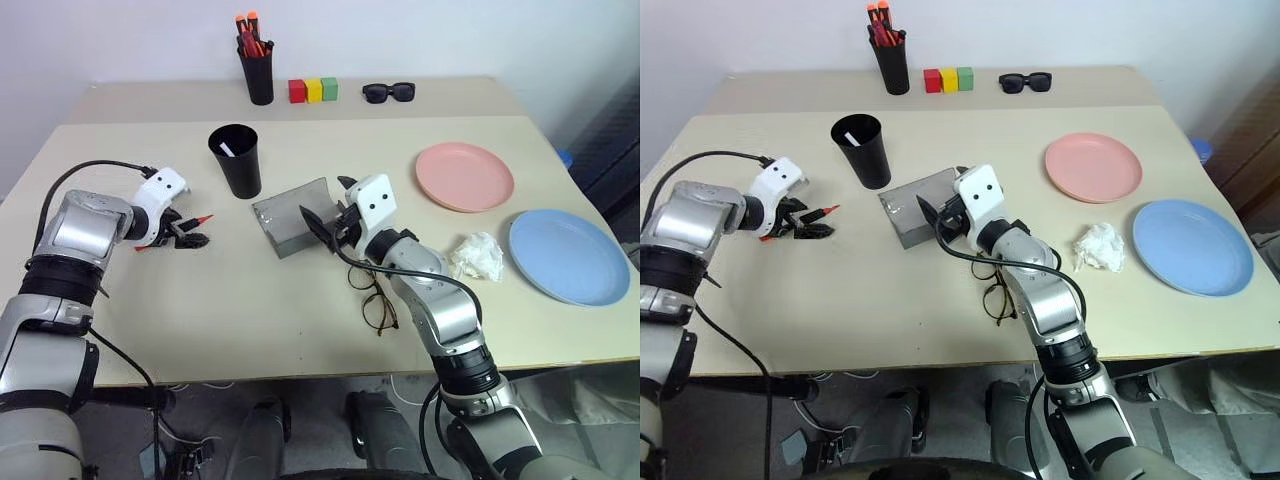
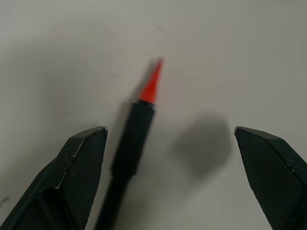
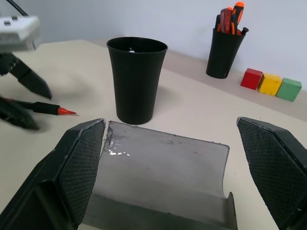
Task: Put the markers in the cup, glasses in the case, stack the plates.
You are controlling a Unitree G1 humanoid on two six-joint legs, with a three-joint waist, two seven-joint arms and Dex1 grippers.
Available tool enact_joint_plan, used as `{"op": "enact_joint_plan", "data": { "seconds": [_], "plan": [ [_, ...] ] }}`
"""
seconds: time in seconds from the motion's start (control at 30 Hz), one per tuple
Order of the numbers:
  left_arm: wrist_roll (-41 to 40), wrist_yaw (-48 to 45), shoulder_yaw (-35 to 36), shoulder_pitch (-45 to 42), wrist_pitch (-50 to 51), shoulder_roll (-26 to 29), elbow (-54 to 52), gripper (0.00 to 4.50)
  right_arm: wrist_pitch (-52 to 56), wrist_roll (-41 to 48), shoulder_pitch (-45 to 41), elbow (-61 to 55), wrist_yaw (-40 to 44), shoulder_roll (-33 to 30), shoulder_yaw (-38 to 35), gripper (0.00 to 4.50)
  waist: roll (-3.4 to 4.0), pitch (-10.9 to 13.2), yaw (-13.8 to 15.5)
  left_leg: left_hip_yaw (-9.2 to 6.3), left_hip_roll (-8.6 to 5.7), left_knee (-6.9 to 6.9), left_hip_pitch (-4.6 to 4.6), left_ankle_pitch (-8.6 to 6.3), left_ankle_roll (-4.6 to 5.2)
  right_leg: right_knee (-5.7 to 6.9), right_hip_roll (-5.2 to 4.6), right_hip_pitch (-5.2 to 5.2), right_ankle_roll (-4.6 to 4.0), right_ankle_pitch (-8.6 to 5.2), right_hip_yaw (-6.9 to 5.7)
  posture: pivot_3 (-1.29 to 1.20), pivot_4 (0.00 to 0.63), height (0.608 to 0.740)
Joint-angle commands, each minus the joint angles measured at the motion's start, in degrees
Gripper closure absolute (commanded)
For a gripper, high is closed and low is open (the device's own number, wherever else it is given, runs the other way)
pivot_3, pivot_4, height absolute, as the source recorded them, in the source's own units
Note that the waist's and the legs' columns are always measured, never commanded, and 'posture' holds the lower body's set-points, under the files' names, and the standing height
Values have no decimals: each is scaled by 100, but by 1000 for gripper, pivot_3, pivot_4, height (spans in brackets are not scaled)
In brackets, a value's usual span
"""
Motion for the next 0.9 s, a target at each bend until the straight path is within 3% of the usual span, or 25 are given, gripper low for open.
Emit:
{"op": "enact_joint_plan", "data": {
  "seconds": [0.03, 0.1, 0.33, 0.47, 0.6, 0.73, 0.83, 0.9],
  "plan": [
    [412, -149, -169, -356, -206, -60, 544, 132, -94, -18, 43, -291, -60, 0, -82, 0, 0, 0, 0, 0, 0, 0, 0, 0, 0, 0, 0, 0, 0, 0, 0, 0, 150, 740],
    [466, -237, -161, -468, -288, -130, 782, 905, -77, -25, 90, -339, -91, -18, -90, 0, 0, 0, 0, 0, 0, 1, 0, 0, 0, 1, 0, 0, 1, 0, 0, 0, 150, 740],
    [502, -299, 31, -478, -436, -213, 995, 4266, -27, -10, 194, -444, -140, -58, -82, 0, 0, 0, -3, -1, 1, 3, 6, 0, 1, 19, 0, -1, -4, -4, 1, 0, 150, 740],
    [258, 157, 521, -456, -256, -201, 884, 4415, 57, 65, 219, -482, 13, -106, -15, 0, -3, 1, -5, -2, 3, 4, 5, 0, 0, 21, 2, -3, -5, -5, 1, 0, 150, 740],
    [-442, 1210, 1822, -652, 28, -392, 792, 4415, 169, 207, 286, -562, 411, -249, 112, 0, -11, 7, 2, -5, 3, 5, -1, 0, 1, 22, 0, -9, -3, -6, 0, 0, 150, 740],
    [-1051, 2463, 3143, -558, -1035, -765, 287, 4415, 187, 289, 317, -611, 708, -349, 206, 0, -16, 8, 24, -7, 3, 10, -3, 0, 0, 22, -6, -9, -1, -5, -1, 0, 150, 740],
    [-1122, 3514, 3675, -533, -2385, -1253, -212, 4415, 172, 295, 305, -584, 796, -348, 239, 0, -18, 6, 58, -7, 3, 11, -3, 0, 0, 23, -11, -8, -2, -4, -1, 0, 150, 740],
    [-1127, 4002, 3739, -693, -2609, -1576, -454, 4415, 147, 281, 285, -547, 824, -327, 262, 0, -19, 6, 79, -6, 2, 12, -2, 0, -1, 23, -14, -8, -2, -4, 0, 0, 150, 740]
  ]
}}
